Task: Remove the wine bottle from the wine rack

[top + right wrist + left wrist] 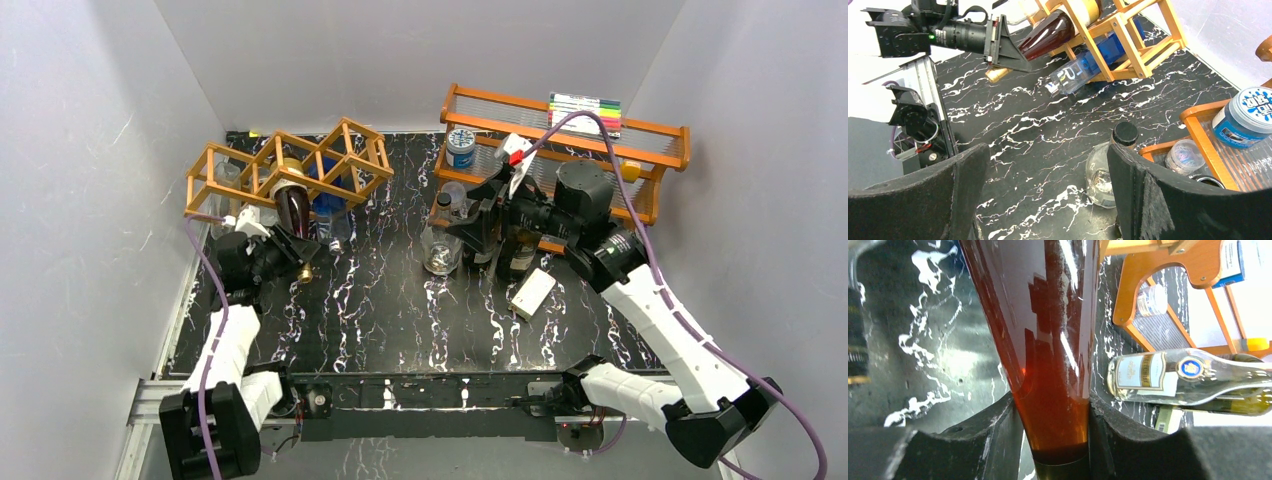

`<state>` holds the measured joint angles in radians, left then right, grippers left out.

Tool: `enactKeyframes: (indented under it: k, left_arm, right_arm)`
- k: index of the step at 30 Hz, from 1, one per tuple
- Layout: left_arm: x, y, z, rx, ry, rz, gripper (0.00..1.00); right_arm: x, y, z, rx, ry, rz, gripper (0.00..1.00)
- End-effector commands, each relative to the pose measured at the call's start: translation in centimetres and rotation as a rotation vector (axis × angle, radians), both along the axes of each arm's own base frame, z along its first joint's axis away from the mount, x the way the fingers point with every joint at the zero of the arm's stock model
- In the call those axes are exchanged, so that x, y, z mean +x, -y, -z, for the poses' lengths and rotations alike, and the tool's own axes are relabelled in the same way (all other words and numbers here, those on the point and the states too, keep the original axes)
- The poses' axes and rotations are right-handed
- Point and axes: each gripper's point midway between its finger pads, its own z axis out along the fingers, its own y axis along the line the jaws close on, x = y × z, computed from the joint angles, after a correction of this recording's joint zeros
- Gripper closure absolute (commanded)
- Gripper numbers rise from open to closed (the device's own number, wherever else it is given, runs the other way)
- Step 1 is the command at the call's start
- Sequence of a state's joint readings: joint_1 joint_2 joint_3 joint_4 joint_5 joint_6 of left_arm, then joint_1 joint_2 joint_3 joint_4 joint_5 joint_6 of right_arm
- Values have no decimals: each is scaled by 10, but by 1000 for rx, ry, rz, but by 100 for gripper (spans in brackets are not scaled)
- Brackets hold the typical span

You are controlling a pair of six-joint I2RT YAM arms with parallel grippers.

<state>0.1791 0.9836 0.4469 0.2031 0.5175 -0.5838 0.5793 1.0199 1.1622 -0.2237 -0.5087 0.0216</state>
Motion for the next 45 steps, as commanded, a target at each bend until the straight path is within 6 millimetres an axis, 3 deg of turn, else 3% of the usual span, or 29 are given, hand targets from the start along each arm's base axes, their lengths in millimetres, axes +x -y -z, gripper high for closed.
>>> enactKeyframes:
  k: [1,5,10,13,24,29,37,41,45]
  left_arm:
    - [-15,19,-53,-2,179,101,100]
    - [-35,36,-63,-81,172,163,100]
    - [-47,35,-80,-40,92,167,100]
    - [-53,38,-90,-14,86,174,100]
    - [-74,52,-130,87,199,258,100]
    - [-80,52,-156,125,252,251,100]
    - [-76,44,-190,-15,175,85,100]
    - [-77,40,-199,-73,140,13,100]
    - [-82,42,-192,-77,124,31,100]
  right_arm:
    - [1,-8,-10,30,44,-28,2]
    - [7,-18,-10,19,51,-58,2]
    - [11,-25,-2,-16,24,-62,2]
    - [11,-27,-8,5,13,-59,2]
    - [23,-40,-18,65,-28,-48,2]
    - [31,-42,-18,69,-47,-24,2]
    - [37,-48,-24,80,-66,-10,2]
    - [38,-53,-23,78,-76,-18,2]
    - [38,-60,-19,70,-83,-36,2]
